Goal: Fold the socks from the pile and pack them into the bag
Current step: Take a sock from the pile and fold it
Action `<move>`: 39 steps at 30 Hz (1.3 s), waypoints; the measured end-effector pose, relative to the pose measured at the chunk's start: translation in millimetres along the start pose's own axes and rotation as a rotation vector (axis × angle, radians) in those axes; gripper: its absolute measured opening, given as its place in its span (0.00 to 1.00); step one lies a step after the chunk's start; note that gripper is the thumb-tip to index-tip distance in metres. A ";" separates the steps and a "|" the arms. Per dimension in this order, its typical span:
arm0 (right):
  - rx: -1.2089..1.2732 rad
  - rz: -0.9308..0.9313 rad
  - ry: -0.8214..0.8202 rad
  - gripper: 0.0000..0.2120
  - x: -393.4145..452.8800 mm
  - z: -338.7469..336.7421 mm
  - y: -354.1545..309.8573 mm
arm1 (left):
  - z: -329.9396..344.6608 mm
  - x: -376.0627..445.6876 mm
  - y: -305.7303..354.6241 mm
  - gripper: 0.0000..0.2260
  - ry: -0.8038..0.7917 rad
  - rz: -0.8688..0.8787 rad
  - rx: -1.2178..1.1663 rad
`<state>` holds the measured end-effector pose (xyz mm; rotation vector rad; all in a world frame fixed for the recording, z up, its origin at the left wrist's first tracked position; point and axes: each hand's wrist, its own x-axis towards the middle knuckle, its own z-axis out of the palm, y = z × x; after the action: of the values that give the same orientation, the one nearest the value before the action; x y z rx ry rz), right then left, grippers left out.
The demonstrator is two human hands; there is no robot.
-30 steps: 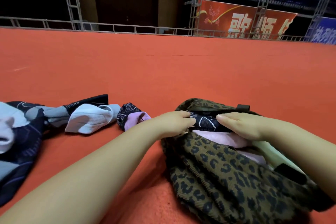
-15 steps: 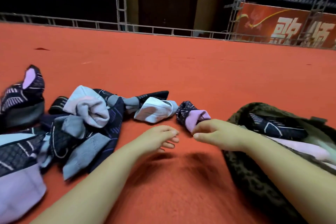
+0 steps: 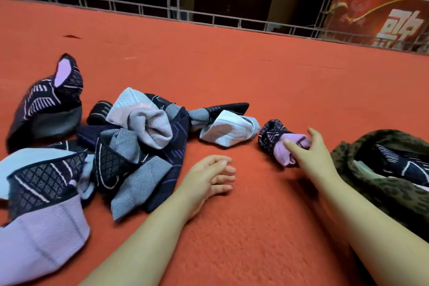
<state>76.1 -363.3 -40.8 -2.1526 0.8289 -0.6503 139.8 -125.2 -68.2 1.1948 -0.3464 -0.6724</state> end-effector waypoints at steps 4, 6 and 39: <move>0.067 0.023 -0.036 0.23 -11.4 22.4 -2.9 | -2.1 0.6 -4.3 0.12 -0.012 0.070 0.072; 0.152 -0.009 -0.066 0.13 -22.0 31.7 -11.6 | -0.7 -0.1 -6.5 0.14 -0.010 0.119 0.138; 0.635 -0.182 -0.536 0.13 -71.3 53.3 -14.6 | -6.9 1.8 -12.7 0.13 -0.107 0.272 0.063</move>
<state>68.9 -280.3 -75.4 -1.6904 0.1071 -0.3273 141.5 -123.9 -82.7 1.1477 -0.6117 -0.4917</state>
